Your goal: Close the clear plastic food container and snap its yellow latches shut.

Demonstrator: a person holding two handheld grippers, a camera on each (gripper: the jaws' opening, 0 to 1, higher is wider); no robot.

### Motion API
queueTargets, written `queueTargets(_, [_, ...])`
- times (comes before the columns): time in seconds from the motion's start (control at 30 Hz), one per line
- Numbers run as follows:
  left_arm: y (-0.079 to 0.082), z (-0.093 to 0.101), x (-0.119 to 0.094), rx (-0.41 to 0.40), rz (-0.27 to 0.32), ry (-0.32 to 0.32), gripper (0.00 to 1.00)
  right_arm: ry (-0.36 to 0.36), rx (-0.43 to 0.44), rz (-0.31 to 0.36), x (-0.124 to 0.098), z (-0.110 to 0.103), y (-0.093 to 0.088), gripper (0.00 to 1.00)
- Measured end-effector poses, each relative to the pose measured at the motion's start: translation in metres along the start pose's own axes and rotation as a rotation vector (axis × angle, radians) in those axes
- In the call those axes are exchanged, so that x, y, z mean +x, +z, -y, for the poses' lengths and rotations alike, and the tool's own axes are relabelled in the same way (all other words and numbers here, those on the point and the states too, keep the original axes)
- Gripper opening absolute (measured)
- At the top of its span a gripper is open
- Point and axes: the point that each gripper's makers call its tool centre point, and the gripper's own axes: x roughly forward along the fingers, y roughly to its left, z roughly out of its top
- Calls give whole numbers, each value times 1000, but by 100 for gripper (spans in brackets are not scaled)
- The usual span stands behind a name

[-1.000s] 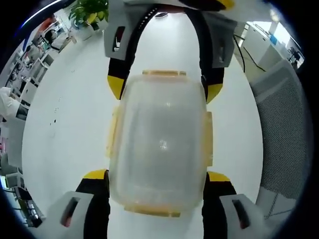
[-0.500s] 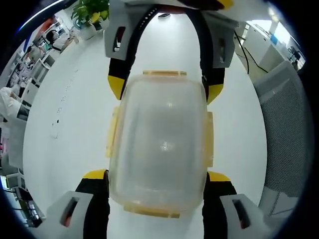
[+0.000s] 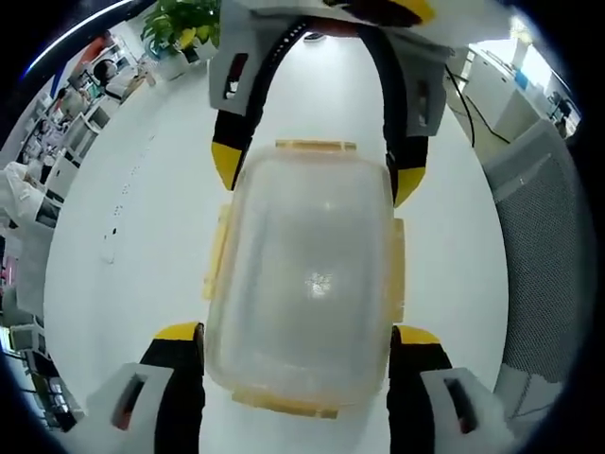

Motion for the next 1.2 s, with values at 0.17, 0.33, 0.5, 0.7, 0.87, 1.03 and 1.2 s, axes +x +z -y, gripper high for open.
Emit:
queueTargets(0.17, [2,-5,-9,-55,152,74,84,-118,187,272,-19,15,20,90])
queueTargets(0.33, [0,-7,-22,-234,395,204,86,-211,356,411,-28,9,10,98])
queueTargets(0.5, [-17,8,-21,-364,481,232,89,-270,517,486,-21,-11,-2,99])
queueTargets(0.7, [-35,19,-17,-600,587,250,94,-321,648,601,-24,-16,2,100])
queueTargets(0.87, [-36,28,-14,-640,610,233,94,-329,686,607,-20,-27,-1,100])
queueTargets(1.03, [-38,36,-11,-663,589,214,91,-322,698,615,-22,-32,2,100])
queueTargets(1.2, [-36,40,-13,-664,594,209,91,-322,710,603,-23,-31,-1,99])
